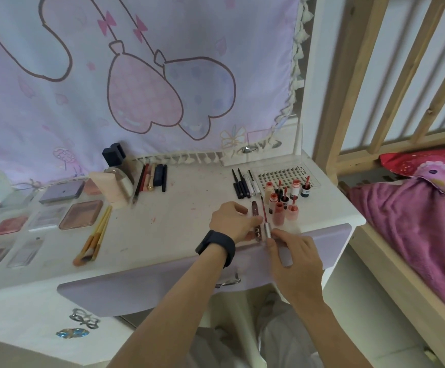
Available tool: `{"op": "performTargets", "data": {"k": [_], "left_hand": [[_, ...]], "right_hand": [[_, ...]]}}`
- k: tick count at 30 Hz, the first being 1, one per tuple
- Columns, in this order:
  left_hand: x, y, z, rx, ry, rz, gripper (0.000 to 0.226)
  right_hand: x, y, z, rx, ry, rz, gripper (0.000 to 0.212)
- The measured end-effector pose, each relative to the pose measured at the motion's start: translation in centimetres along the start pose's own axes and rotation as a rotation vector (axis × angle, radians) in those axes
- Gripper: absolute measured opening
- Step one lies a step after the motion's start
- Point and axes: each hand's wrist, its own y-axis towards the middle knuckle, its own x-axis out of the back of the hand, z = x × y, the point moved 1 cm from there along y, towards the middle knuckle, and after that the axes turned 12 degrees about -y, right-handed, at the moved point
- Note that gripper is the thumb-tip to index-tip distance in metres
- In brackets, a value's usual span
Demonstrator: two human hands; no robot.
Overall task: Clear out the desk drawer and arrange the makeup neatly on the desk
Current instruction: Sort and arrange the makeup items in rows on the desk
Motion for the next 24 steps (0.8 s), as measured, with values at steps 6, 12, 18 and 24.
{"op": "performTargets", "data": {"k": [6,12,18,24], "left_hand": [[-0.3,0.1,-0.1,-0.014,-0.028,0.005,0.024],[-0.8,0.2,-0.3,-0.002,-0.06,0.02,0.024],[-1.2,0.2,-0.5,-0.001,-0.049,0.003,0.023],[-1.2,0.3,-0.5,0.009,-0.046,-0.003,0.023]], "right_hand": [[0.1,0.1,0.0,-0.014,-0.02,0.01,0.03],[0.1,0.2,-0.4,0.023,-0.047,0.025,0.027],[0.3,0.1,-0.7,0.016,-0.087,0.043,0.021],[0.5,0.4,-0.4,0.013,-0.045,0.058,0.033]]}}
